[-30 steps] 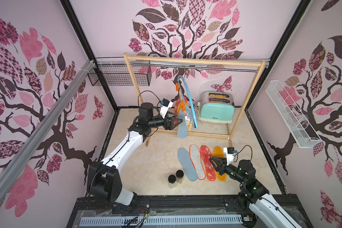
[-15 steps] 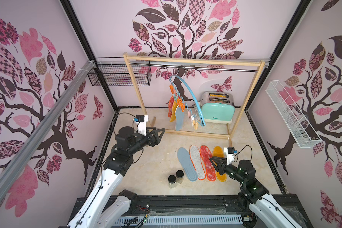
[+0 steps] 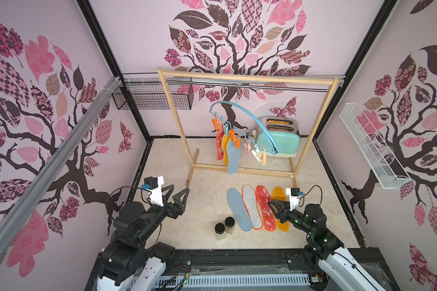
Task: Take the shoe insoles off the hanger
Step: Remove the insole from the hanger.
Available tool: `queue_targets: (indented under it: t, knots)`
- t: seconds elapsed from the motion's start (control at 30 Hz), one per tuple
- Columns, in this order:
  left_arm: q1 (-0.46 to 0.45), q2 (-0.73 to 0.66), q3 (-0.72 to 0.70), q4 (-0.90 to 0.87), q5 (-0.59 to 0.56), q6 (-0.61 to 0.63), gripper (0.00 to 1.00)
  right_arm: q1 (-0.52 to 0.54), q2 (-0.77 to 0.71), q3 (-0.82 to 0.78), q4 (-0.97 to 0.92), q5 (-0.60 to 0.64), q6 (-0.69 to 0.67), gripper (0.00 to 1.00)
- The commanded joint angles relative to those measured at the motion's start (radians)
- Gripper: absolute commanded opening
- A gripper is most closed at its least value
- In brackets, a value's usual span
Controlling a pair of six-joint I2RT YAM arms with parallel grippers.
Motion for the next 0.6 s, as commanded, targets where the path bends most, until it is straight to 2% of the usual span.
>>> queue_targets:
  t: [0.0,0.57]
  knots:
    - [0.001,-0.035,-0.058,-0.042,-0.046,0.048,0.75,0.004,-0.009,0.020,-0.006,0.012,-0.001,0.37]
    - [-0.033,-0.044,-0.067,-0.060,-0.009,0.055,0.76,0.004,0.043,0.017,0.058,0.004,-0.006,0.38]
